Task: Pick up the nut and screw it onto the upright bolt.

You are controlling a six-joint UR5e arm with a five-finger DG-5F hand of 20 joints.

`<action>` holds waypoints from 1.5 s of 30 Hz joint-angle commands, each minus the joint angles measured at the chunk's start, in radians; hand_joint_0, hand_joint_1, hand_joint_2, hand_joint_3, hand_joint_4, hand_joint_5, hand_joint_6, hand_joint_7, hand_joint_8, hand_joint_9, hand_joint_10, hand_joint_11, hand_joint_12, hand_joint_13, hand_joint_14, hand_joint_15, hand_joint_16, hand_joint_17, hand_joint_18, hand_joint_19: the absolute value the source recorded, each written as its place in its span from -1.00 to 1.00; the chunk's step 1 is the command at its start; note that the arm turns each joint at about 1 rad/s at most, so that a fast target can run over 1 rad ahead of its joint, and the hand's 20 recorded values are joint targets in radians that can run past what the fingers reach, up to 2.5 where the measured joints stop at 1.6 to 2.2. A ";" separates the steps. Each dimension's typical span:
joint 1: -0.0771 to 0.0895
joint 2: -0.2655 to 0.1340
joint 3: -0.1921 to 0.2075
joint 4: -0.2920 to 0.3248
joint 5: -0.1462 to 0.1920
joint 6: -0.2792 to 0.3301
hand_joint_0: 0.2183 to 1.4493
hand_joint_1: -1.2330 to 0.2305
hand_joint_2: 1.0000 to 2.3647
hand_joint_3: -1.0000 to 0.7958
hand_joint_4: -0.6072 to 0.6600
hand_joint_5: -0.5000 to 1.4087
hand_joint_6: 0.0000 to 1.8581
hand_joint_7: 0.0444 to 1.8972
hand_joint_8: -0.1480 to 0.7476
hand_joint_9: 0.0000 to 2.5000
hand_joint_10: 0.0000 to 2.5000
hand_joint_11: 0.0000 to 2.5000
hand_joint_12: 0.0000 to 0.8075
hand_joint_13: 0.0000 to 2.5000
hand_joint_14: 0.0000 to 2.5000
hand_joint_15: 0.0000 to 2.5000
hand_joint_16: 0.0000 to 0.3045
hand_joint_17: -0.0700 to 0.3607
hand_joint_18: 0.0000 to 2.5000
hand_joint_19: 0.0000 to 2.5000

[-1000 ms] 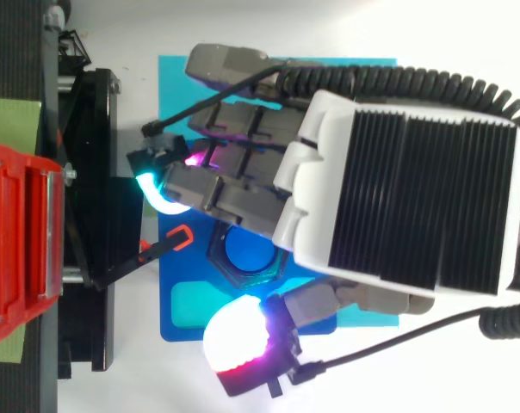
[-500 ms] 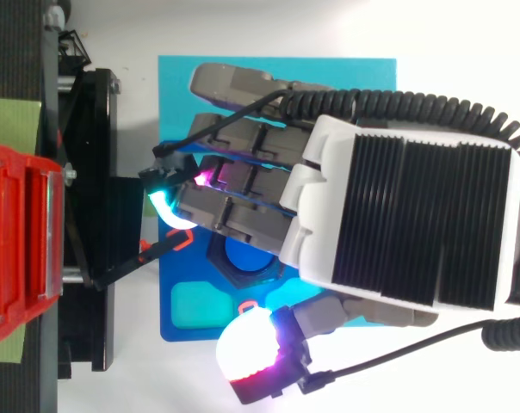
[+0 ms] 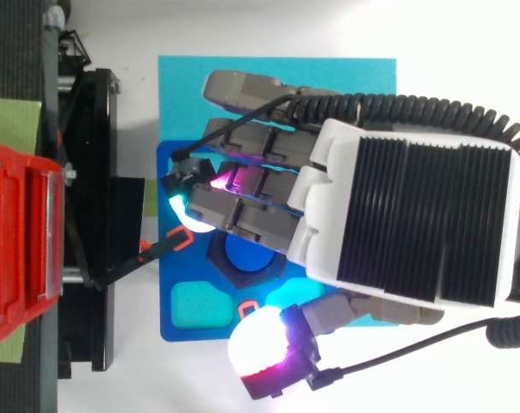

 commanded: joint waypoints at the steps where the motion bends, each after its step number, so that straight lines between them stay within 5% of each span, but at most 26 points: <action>1: -0.001 0.000 0.000 -0.003 -0.001 0.001 -0.55 0.42 -1.00 -0.44 0.31 -0.52 -0.46 0.23 -0.19 -0.53 -1.00 -1.00 -0.39 -0.60 -1.00 -1.00 -0.87 -0.47 -0.95 -1.00; 18: -0.021 0.002 0.012 -0.046 -0.033 0.000 -0.50 0.35 -1.00 -0.44 0.18 -0.43 -0.46 0.64 -0.14 -0.28 -1.00 -1.00 -0.53 -0.41 -1.00 -1.00 -0.93 -0.56 -0.74 -1.00; 27: -0.036 0.002 0.072 -0.158 -0.034 -0.014 -0.48 0.27 -1.00 -0.44 0.06 -0.39 -0.36 0.30 -0.16 -0.01 -1.00 -1.00 -0.69 -0.20 -1.00 -1.00 -0.99 -0.66 -0.48 -1.00; 36: -0.067 0.002 0.124 -0.221 -0.034 -0.055 -0.47 0.24 -1.00 -0.44 0.04 -0.38 -0.37 0.31 -0.22 0.15 -1.00 -1.00 -0.74 -0.12 -1.00 -1.00 -0.99 -0.68 -0.41 -1.00; 39: -0.076 0.002 0.153 -0.244 -0.041 -0.071 -0.48 0.25 -1.00 -0.44 0.12 -0.39 -0.46 0.50 -0.14 0.12 -1.00 -1.00 -0.69 -0.17 -1.00 -1.00 -0.99 -0.66 -0.45 -1.00; 45: -0.082 0.002 0.178 -0.237 -0.064 -0.092 -0.50 0.28 -1.00 -0.44 0.33 -0.50 -0.46 0.12 -0.10 -0.03 -1.00 -1.00 -0.58 -0.25 -1.00 -1.00 -0.95 -0.60 -0.55 -1.00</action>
